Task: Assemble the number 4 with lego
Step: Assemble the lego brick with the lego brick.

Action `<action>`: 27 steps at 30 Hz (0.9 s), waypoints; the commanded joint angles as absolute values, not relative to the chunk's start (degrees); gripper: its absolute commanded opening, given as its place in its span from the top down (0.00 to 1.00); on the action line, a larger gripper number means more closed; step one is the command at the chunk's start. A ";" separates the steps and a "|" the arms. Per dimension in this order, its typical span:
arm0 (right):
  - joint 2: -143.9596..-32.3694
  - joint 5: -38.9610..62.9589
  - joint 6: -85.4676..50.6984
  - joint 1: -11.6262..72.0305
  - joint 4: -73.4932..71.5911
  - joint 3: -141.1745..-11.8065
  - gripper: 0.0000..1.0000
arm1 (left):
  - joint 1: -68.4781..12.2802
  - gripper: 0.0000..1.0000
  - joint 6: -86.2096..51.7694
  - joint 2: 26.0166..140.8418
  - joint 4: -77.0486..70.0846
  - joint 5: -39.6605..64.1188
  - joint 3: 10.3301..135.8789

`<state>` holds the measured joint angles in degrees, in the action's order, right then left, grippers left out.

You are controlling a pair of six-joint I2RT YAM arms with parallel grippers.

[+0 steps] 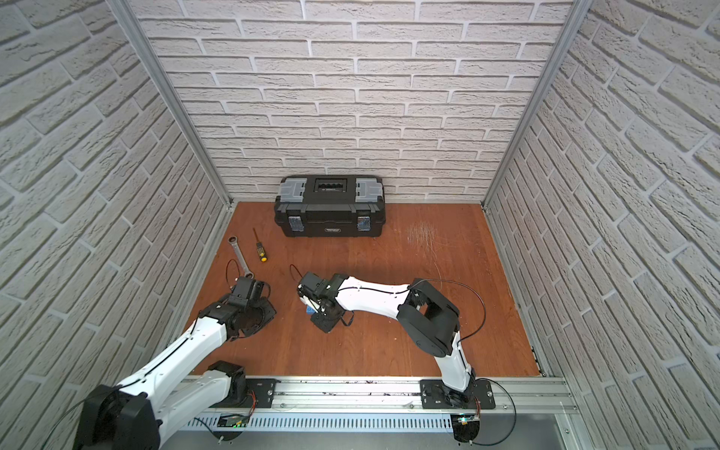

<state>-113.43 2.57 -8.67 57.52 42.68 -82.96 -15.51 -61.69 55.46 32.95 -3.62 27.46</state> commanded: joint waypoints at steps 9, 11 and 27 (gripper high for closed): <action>-110.74 2.29 -9.44 57.34 43.98 -80.79 0.98 | -15.75 0.82 -61.92 56.34 31.98 -4.55 27.42; -109.77 2.37 -9.72 57.39 43.61 -80.60 0.98 | -15.73 0.82 -61.88 56.43 31.88 -4.55 27.41; -108.04 3.15 -10.57 57.40 42.45 -79.85 0.98 | -15.75 0.82 -61.87 56.52 31.72 -4.62 26.76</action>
<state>-107.96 2.85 -10.28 57.52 43.03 -80.79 -15.51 -61.69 56.49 32.56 -3.68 27.46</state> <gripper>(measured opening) 0.324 0.183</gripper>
